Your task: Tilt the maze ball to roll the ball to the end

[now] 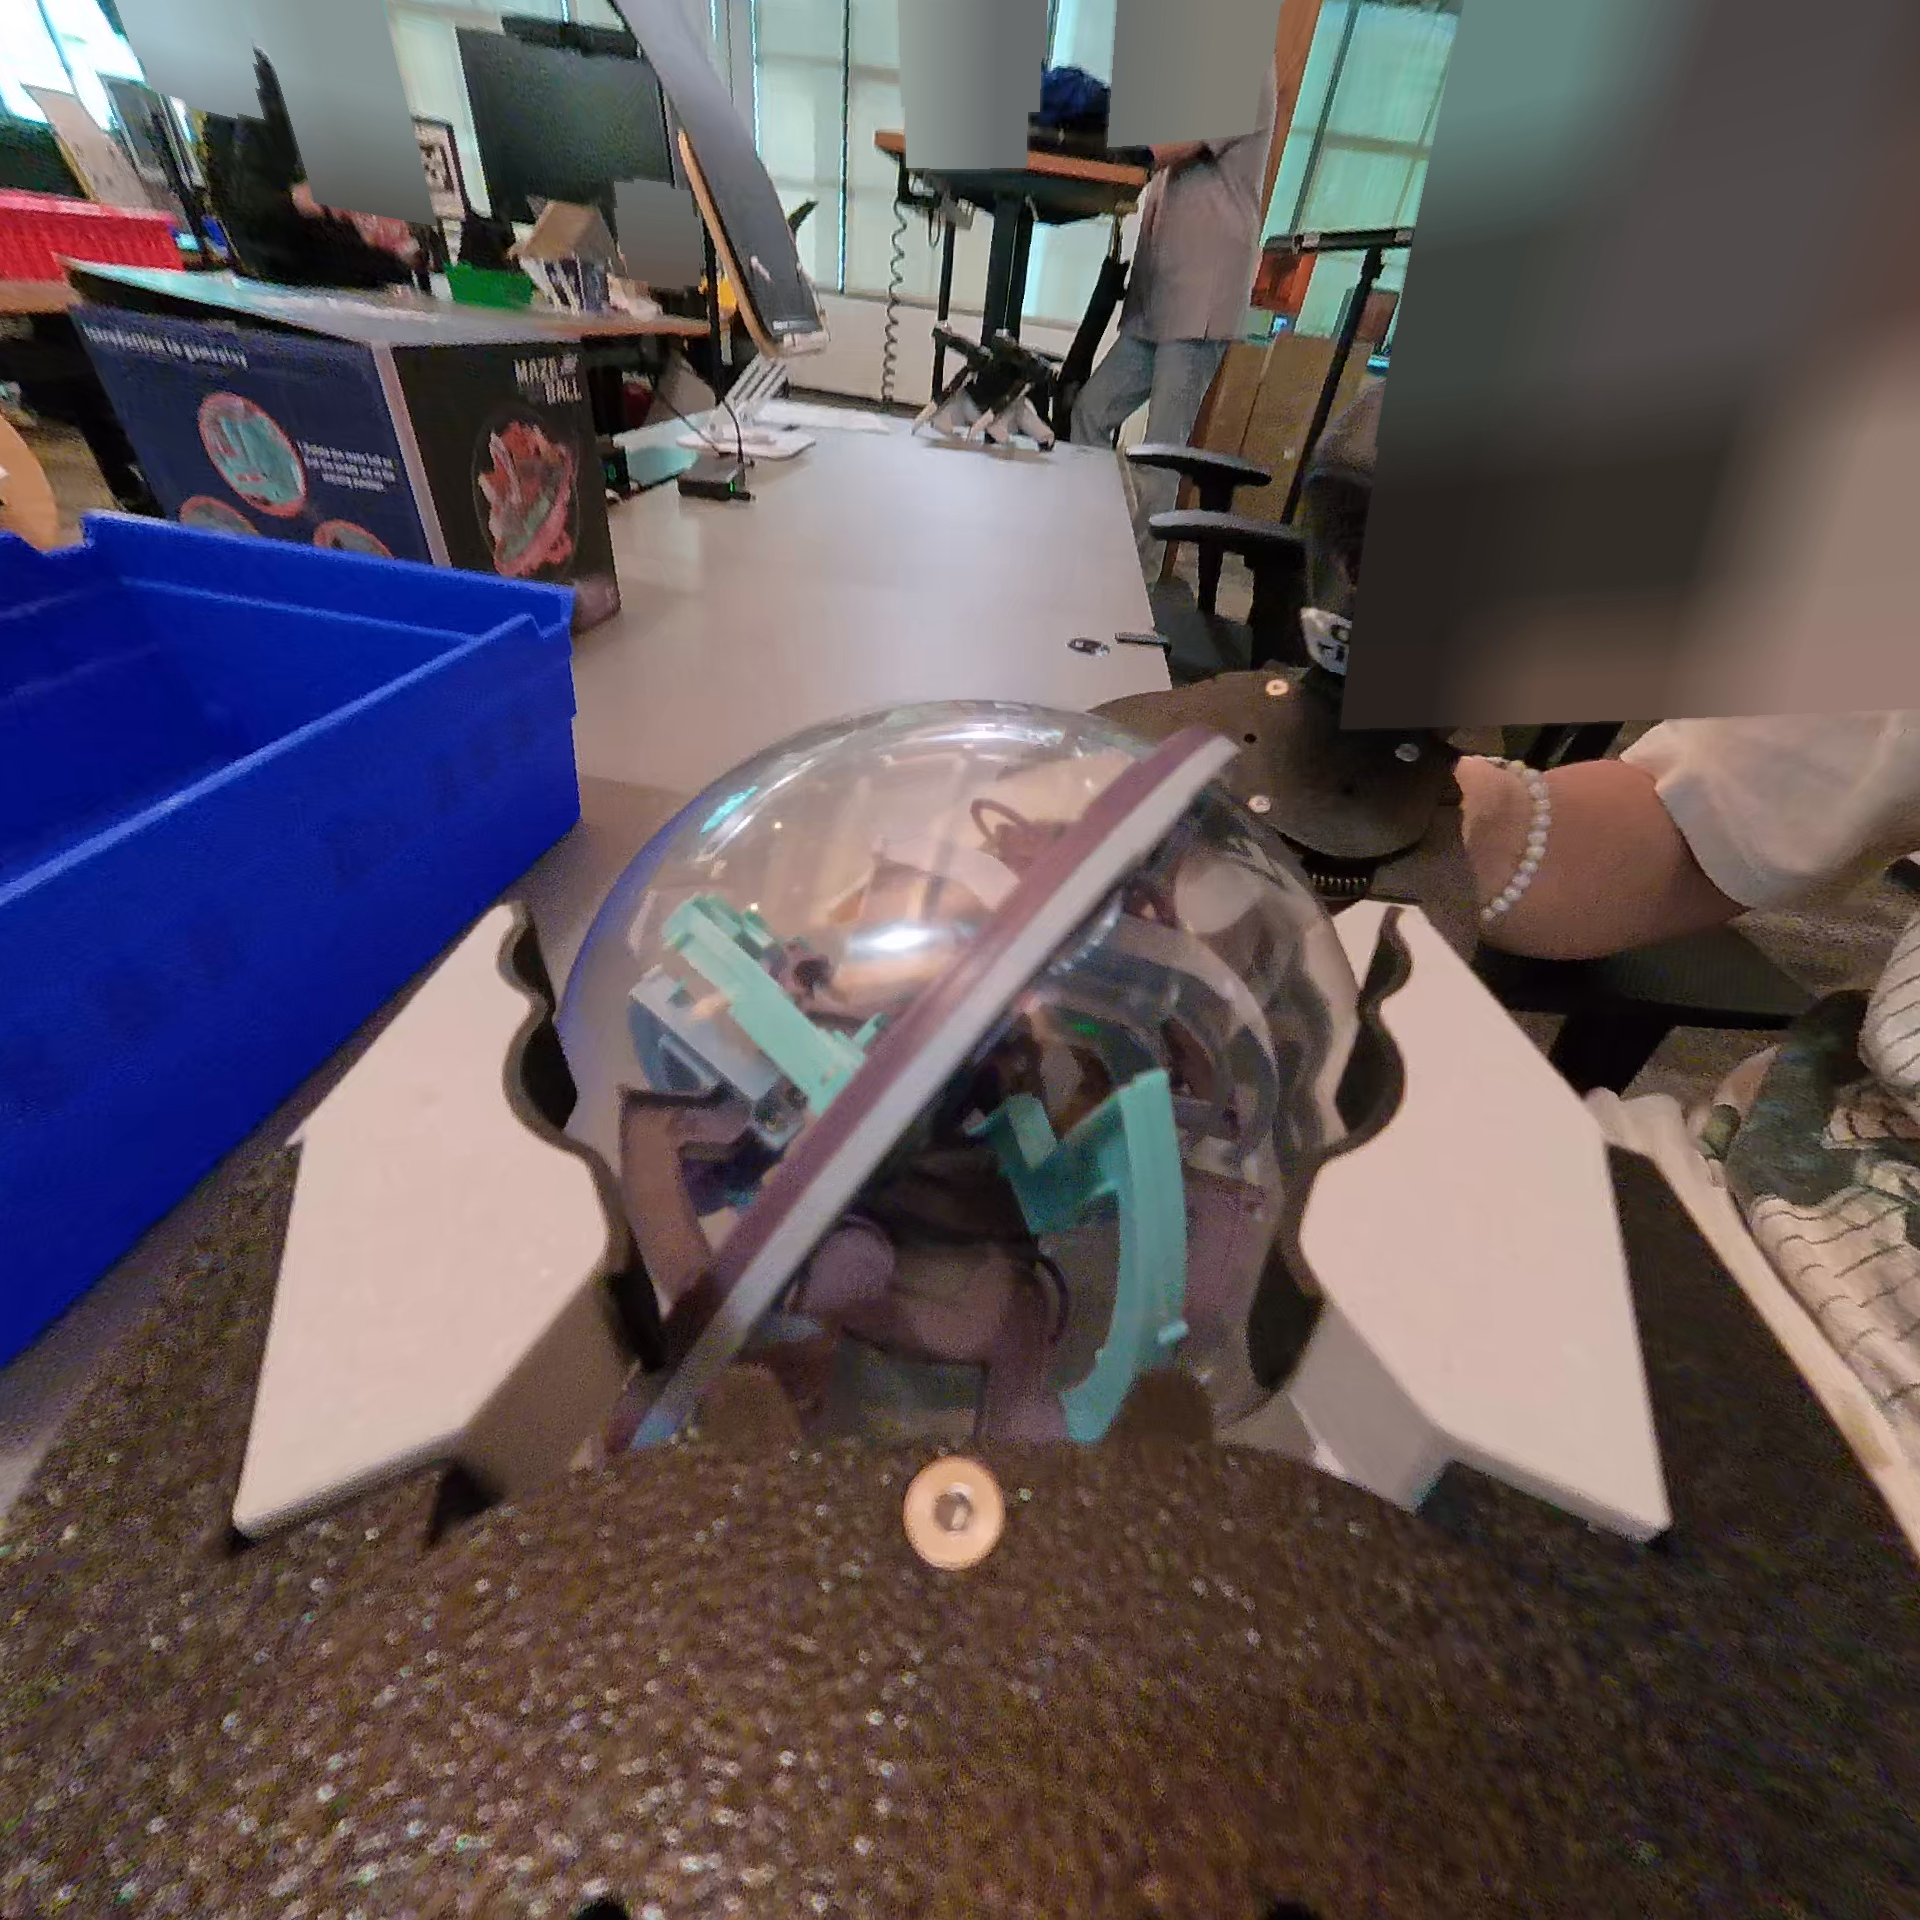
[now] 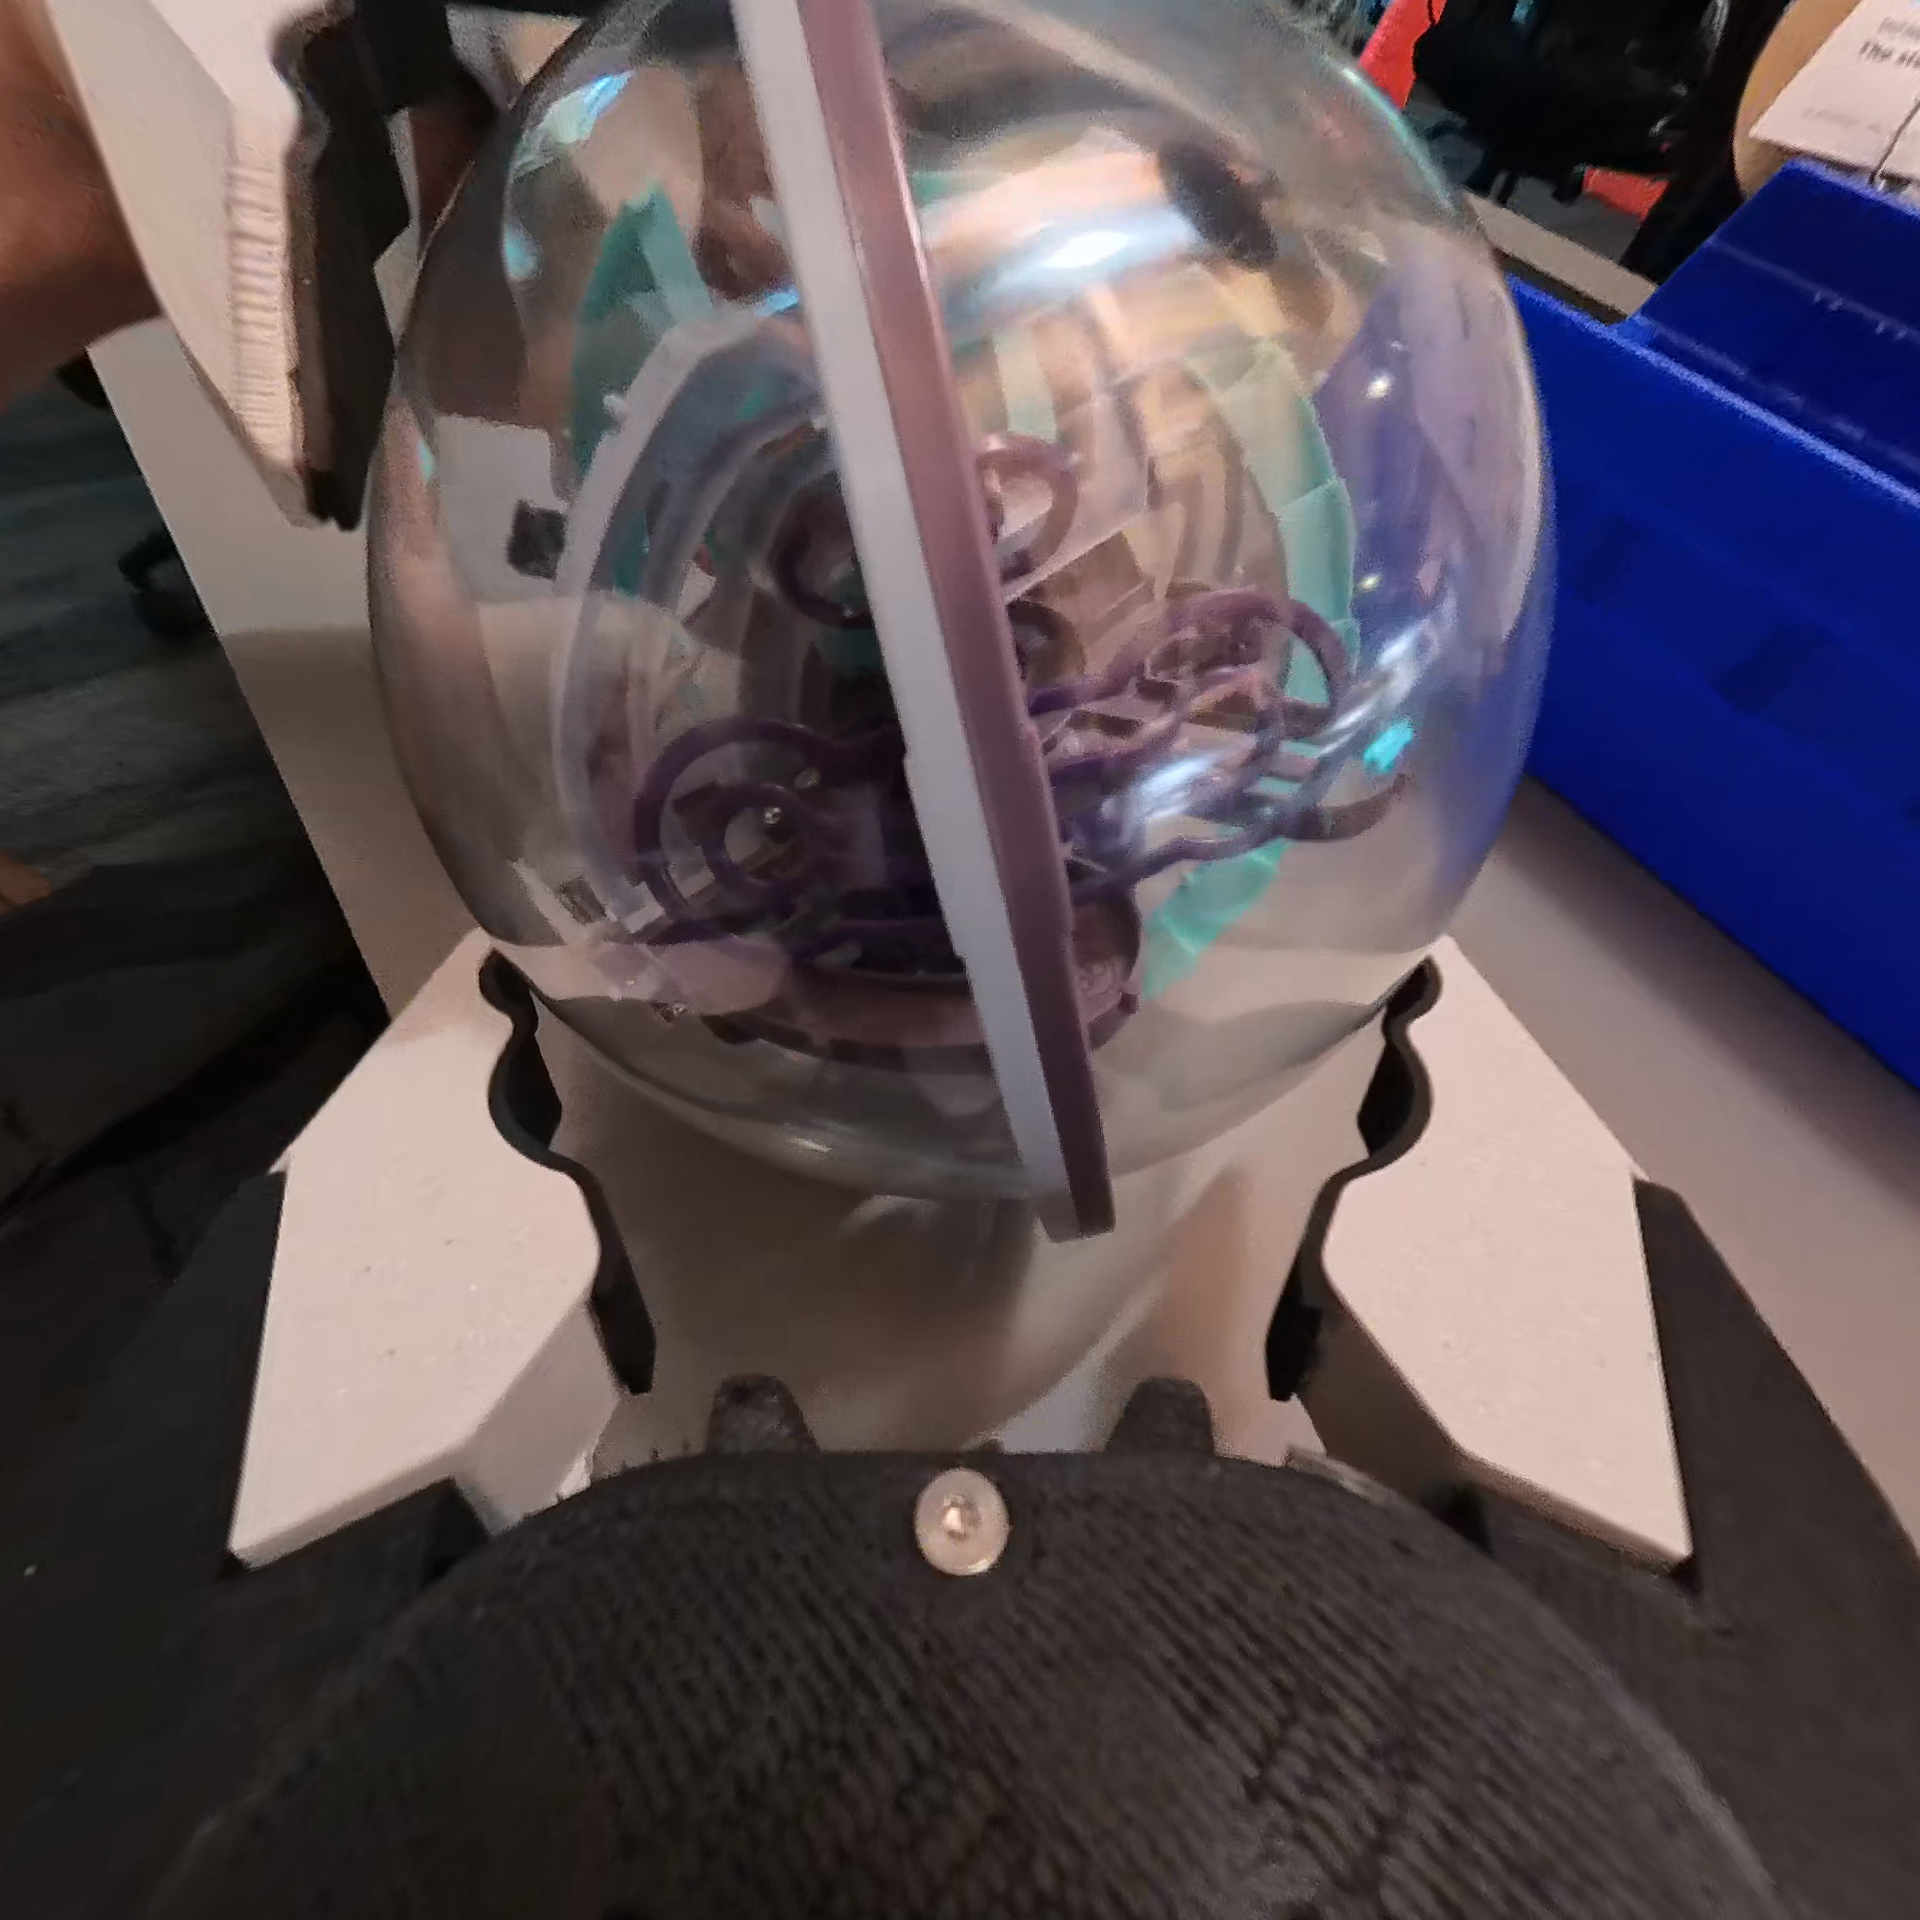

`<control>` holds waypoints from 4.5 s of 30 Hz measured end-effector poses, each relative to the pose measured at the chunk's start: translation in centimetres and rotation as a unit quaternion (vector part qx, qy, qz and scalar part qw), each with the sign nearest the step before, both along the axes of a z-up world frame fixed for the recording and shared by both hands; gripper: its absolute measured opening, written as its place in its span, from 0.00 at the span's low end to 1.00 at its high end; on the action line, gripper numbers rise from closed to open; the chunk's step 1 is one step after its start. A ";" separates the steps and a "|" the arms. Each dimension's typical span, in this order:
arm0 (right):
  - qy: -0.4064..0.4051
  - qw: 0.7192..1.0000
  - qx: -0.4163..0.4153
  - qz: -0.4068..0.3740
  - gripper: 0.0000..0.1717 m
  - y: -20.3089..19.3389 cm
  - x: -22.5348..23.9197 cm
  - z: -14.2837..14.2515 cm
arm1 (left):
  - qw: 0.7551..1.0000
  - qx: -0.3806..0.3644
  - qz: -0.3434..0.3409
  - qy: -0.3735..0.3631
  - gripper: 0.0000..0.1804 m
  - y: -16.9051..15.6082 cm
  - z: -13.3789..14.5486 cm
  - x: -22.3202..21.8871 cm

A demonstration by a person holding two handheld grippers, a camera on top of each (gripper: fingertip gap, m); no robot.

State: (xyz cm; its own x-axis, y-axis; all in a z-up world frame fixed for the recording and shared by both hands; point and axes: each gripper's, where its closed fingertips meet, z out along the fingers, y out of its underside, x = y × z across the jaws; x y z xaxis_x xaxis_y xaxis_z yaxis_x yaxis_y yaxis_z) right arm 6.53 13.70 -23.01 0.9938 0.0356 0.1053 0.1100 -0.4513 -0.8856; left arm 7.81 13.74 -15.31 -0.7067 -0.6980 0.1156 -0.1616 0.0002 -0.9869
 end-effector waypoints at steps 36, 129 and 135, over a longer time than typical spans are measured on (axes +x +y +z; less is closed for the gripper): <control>-0.252 0.966 0.020 0.053 0.90 0.8 -3.1 0.4 | 0.982 -0.143 -0.005 0.122 0.83 1.8 0.0 -3.5; -0.335 0.850 0.107 0.391 0.90 2.7 -6.1 2.1 | 0.981 -0.091 0.089 0.146 0.86 2.9 -2.7 -7.2; -0.322 0.850 0.092 0.405 0.90 3.0 -6.1 2.1 | 0.978 -0.117 0.093 0.146 0.86 3.3 -2.7 -7.1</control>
State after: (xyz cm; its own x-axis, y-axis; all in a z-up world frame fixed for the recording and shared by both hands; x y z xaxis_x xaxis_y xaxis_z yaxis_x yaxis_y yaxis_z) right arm 0.44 16.70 -20.89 0.3842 0.6055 0.6969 0.8083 0.1442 -0.5709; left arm 0.67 17.07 -17.99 -0.4828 -0.7417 0.4657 -0.4124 -0.2765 -0.8680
